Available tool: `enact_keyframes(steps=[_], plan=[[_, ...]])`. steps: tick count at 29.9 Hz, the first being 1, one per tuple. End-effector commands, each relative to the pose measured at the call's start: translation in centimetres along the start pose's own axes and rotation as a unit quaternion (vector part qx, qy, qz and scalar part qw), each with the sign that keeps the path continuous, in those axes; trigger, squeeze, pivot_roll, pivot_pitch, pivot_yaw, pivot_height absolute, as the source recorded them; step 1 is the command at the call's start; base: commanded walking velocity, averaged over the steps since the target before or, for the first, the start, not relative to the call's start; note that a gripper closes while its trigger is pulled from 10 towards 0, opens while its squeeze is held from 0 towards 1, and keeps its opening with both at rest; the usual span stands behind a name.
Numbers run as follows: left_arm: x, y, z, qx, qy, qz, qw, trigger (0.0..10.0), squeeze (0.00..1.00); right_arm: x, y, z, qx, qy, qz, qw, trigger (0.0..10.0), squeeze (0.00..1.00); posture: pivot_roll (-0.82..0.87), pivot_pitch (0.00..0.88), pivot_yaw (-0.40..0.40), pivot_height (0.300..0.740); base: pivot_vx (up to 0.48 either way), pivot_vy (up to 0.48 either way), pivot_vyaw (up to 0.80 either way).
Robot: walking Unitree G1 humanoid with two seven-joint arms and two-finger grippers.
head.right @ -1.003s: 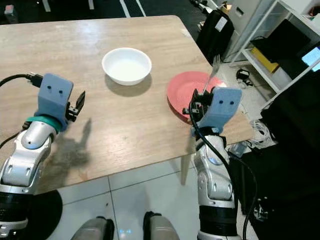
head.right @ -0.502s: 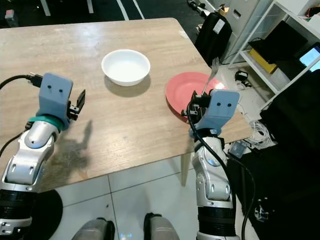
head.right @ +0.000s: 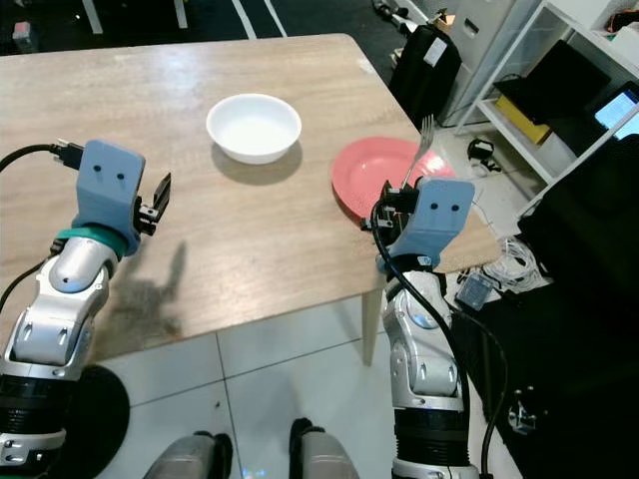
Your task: Setting the table
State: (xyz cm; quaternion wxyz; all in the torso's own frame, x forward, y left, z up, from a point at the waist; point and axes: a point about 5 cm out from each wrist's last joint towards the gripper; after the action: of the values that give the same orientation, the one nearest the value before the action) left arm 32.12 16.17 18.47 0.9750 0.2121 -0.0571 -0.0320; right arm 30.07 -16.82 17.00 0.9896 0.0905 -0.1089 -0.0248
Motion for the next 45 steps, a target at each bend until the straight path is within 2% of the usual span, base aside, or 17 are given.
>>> enact_keyframes(steps=[1,45], plan=[[0.0,-0.33,-0.31,-0.008,0.002,-0.006,1.0,10.0,0.0,0.05,-0.47,-0.01,-0.004,-0.003,-0.009,1.0,10.0,0.0,0.08,0.009,0.01,0.74,-0.296,0.0,0.0],[0.06,-0.54,-0.05,-0.01,-0.005,-0.011,1.0,10.0,0.0,-0.04,-0.91,-0.33,-0.01,0.0,-0.015,1.0,10.0,0.0,0.08,0.019,0.01,0.74,-0.297,0.0,0.0]])
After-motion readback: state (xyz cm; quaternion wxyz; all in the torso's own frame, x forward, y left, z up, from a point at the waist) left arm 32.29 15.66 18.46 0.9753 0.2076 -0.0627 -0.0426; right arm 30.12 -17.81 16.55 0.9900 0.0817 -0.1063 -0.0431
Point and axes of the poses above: a point about 5 cm out from each wrist's last joint towards the gripper, its own x axis pointing out of the wrist towards the gripper, its own z axis along the axis of the wrist's last joint, y = z × x, and after that the axes turned 6 degrees about x, right-handed
